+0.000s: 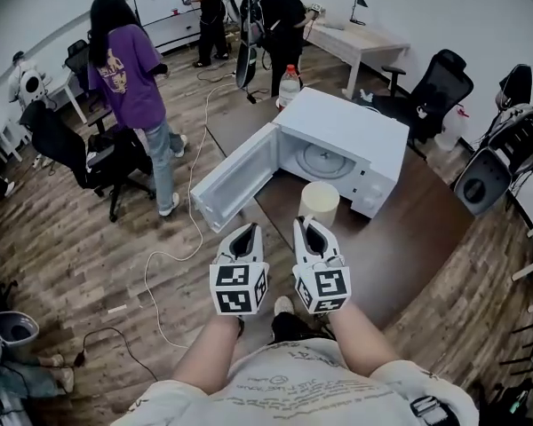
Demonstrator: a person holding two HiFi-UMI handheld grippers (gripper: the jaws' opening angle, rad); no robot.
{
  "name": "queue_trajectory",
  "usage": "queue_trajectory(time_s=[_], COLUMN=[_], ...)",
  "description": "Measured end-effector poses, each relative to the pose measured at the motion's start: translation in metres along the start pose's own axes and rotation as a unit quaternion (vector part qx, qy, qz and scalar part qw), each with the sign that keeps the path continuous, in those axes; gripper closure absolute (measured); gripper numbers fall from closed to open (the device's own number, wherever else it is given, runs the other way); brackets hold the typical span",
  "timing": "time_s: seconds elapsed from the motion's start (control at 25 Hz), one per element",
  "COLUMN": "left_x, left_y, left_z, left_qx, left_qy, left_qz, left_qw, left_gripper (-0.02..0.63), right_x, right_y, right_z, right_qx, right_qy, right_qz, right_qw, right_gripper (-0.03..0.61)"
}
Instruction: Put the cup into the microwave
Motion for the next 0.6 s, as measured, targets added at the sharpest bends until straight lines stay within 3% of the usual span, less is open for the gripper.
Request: queue_trajectory(time_s=[0.24,0.48,0.6], left_x=[0.010,0.014,0.012], left_y=[-0.039,-0.102,-0.123], left_z=[-0.015,-0.021,-0.028], left_qx=[-0.010,-0.018,-0.022], left_qy=[-0.002,-0.067,-0.072], left_qz=[-0.012,-0.008,-0.002], left_qw=[0.9999,0.9975,0.9972], left_gripper=[0.601,0.600,0.601], right_x=[-0.013,-0.035,-0.051], right_y=[-0.041,-0.092,-0.112], right_z=[0.026,0.058,0.065], right_qx=[-0.015,-0.022,-0.030], right_qy=[-0.003,-0.005,-0.001], right_qz=[-0.005,-0.028,-0.047], right_qw=[1.000,0.999,0.998], right_gripper=[0.552,0.552,0.552])
Point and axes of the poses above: the fingertips, and each gripper's own axes: y backward along the fingers, z to its right, x out of its top, the point moved 10 cm from there along y, backward along the fingers, and after that the axes turned 11 degrees about -z, right-handed, at the moved point
